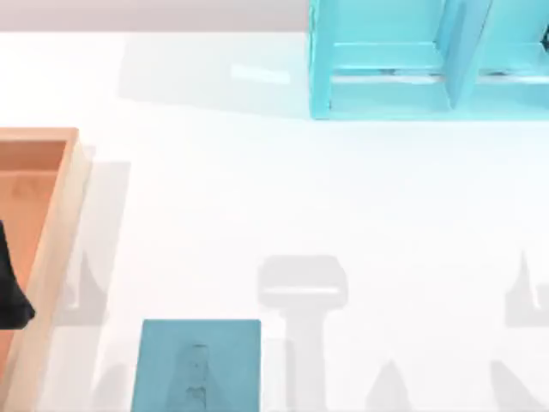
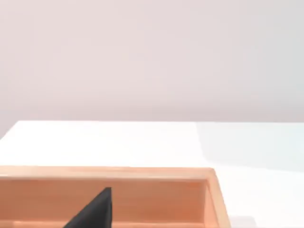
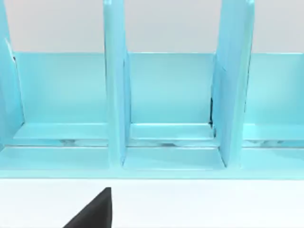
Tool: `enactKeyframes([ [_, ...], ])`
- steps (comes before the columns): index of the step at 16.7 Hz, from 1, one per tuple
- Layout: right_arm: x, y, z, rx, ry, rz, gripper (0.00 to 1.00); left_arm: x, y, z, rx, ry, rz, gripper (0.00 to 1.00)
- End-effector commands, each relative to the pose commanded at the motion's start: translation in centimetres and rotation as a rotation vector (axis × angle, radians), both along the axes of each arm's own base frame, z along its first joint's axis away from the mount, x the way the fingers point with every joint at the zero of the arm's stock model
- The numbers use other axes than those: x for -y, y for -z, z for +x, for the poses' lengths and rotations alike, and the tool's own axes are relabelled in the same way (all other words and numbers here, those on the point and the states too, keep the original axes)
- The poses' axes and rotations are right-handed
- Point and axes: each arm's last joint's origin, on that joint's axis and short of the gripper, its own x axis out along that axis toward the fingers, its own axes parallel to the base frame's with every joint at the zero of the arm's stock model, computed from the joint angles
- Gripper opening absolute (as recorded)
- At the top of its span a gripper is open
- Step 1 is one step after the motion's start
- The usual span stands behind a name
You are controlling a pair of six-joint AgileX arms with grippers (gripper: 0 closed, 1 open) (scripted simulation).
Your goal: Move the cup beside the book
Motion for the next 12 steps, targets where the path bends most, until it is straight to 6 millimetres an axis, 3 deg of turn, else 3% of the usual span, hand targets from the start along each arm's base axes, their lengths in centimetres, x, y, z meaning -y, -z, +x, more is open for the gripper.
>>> enactKeyframes([
  [6, 0.2, -0.1, 0.1, -0.064, 0.014, -0.095, 1.0, 0.0, 0.0, 0.0, 0.0, 0.0, 0.0, 1.0],
  [12, 1.4, 0.2, 0.5, -0.402, 0.056, -0.472, 1.0, 0.0, 0.0, 0.0, 0.0, 0.0, 0.0, 1.0],
])
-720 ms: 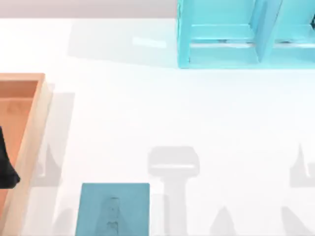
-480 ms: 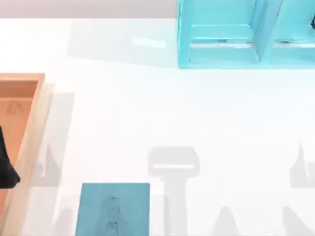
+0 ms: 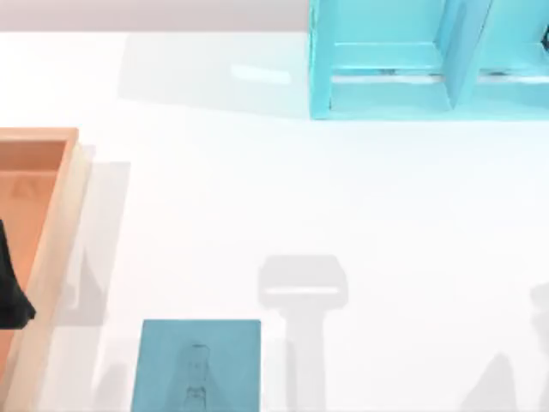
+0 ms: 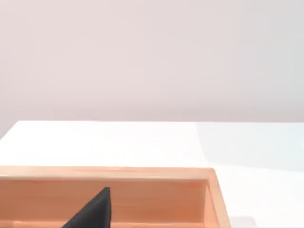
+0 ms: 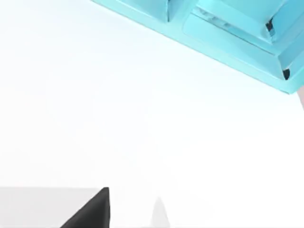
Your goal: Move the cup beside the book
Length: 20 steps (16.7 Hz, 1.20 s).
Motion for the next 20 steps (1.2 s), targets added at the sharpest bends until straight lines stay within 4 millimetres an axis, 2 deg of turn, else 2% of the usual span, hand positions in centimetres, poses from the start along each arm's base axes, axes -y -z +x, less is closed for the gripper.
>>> enactKeyframes([
  [5, 1.9, 0.7, 0.0, -0.512, -0.069, -0.333, 1.0, 0.0, 0.0, 0.0, 0.0, 0.0, 0.0, 1.0],
  [8, 3.3, 0.8, -0.3, -0.842, -0.216, -0.454, 1.0, 0.0, 0.0, 0.0, 0.0, 0.0, 0.0, 1.0],
  [11, 4.8, 0.2, -0.6, -1.105, -0.431, -0.496, 1.0, 0.0, 0.0, 0.0, 0.0, 0.0, 0.0, 1.0],
  [15, 7.2, -1.6, -0.7, -1.272, -0.736, -0.475, 1.0, 0.0, 0.0, 0.0, 0.0, 0.0, 0.0, 1.0],
  [20, 10.6, -4.9, -0.8, -1.239, -0.982, -0.474, 1.0, 0.0, 0.0, 0.0, 0.0, 0.0, 0.0, 1.0],
])
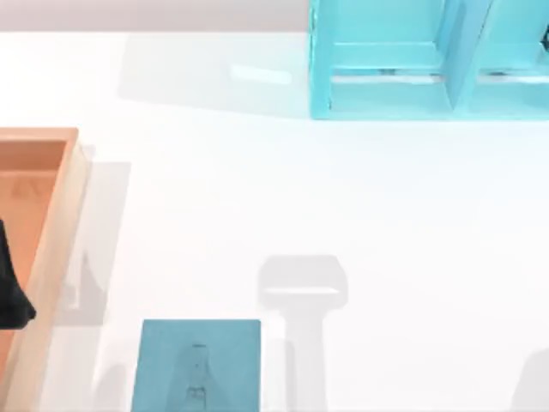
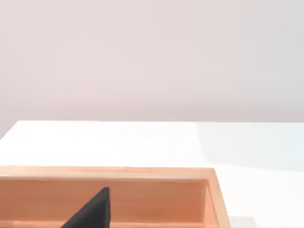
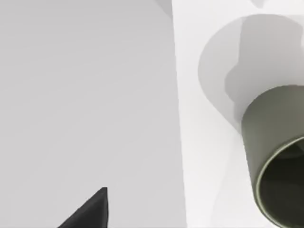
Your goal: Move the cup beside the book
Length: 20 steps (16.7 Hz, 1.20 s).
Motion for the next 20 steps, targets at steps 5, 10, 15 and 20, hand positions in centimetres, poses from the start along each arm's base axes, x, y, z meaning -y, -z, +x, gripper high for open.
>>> enactKeyframes([
  [5, 2.2, -2.8, -0.3, 0.064, -0.087, 0.03, 1.0, 0.0, 0.0, 0.0, 0.0, 0.0, 0.0, 1.0],
  [10, 2.5, -3.2, -0.4, 0.078, -0.098, 0.028, 1.0, 0.0, 0.0, 0.0, 0.0, 0.0, 0.0, 1.0],
  [15, 2.6, -2.2, -0.3, 0.076, -0.098, 0.03, 1.0, 0.0, 0.0, 0.0, 0.0, 0.0, 0.0, 1.0],
  [20, 3.0, 3.0, 0.0, 0.082, -0.098, 0.022, 1.0, 0.0, 0.0, 0.0, 0.0, 0.0, 0.0, 1.0],
])
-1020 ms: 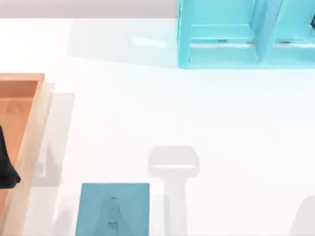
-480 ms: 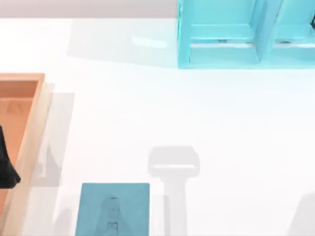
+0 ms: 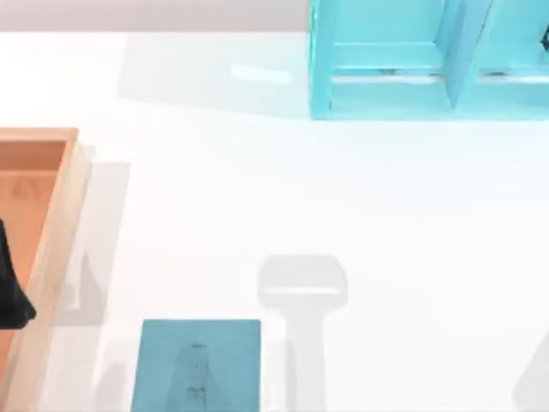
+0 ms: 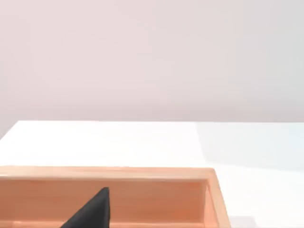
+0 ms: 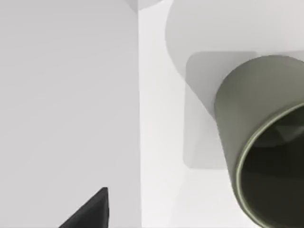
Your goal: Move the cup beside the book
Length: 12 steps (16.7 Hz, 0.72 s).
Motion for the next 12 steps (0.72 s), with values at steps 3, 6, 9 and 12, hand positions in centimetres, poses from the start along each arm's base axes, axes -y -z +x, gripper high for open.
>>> enactKeyframes([
  [3, -0.3, 2.8, -0.2, 0.0, 0.0, 0.0, 1.0, 0.0, 0.0, 0.0, 0.0, 0.0, 0.0, 1.0],
  [6, -0.5, 3.8, -0.4, -0.004, 0.0, 0.006, 1.0, 0.0, 0.0, 0.0, 0.0, 0.0, 0.0, 1.0],
  [9, -0.5, 3.8, -0.4, -0.004, 0.0, 0.006, 1.0, 0.0, 0.0, 0.0, 0.0, 0.0, 0.0, 1.0],
  [12, -0.5, 3.8, -0.4, -0.004, 0.0, 0.006, 0.77, 0.0, 0.0, 0.0, 0.0, 0.0, 0.0, 1.0],
])
